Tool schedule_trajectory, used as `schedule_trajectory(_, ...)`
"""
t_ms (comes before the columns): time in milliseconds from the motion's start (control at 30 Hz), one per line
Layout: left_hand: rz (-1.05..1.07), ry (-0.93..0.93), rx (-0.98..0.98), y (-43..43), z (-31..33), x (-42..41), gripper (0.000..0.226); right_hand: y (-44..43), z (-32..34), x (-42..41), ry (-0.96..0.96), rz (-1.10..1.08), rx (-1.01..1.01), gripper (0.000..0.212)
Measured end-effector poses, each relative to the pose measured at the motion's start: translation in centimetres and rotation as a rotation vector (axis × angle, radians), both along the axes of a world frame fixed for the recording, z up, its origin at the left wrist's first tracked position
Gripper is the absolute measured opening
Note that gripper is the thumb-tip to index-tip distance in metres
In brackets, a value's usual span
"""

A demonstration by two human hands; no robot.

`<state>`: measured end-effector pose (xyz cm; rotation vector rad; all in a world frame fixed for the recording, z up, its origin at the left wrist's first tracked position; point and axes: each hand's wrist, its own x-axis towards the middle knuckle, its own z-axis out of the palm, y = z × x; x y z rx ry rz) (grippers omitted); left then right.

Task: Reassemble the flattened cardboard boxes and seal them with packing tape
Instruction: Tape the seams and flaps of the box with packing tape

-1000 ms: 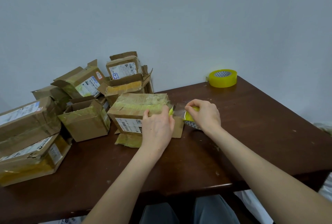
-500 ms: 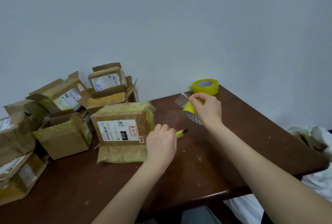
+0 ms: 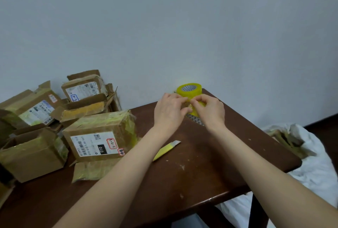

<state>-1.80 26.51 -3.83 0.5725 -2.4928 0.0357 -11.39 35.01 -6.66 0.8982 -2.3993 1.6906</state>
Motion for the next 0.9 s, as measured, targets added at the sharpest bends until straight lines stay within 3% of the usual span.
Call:
schedule_trajectory(167,-0.043,0.172,0.457,0.0,-0.4,-1.2,0.014,0.7,-0.3,-0.3,0.05,0.055,0.002,0.014)
schedule_trajectory(300,0.023,0.267,0.514,0.3,-0.4,-2.1,0.011,0.7,-0.4,-0.6,0.042,0.104,0.01,0.017)
schedule_trajectory(400,0.055,0.317,0.525,0.2,-0.5,-2.6,0.012,0.9,0.2,-0.8,-0.132,0.172,-0.056,0.066)
schedule_trajectory(433,0.044,0.335,0.54,0.1,-0.6,-2.6,0.012,1.0,0.2,-1.0,-0.156,0.197,-0.055,0.07)
schedule_trajectory(567,0.008,0.318,0.516,0.0,-0.8,-2.6,0.014,1.1,-0.1,-1.3,-0.041,0.226,0.027,0.038)
schedule_trajectory(733,0.047,0.178,0.29,-0.6,-1.3,-1.7,0.02,0.5,-0.7,-1.0,0.028,0.214,0.059,0.035)
schedule_trajectory(900,0.133,0.011,0.334,-2.0,-1.5,1.6,0.03,-0.5,-1.5,0.0,0.174,0.144,0.26,0.036)
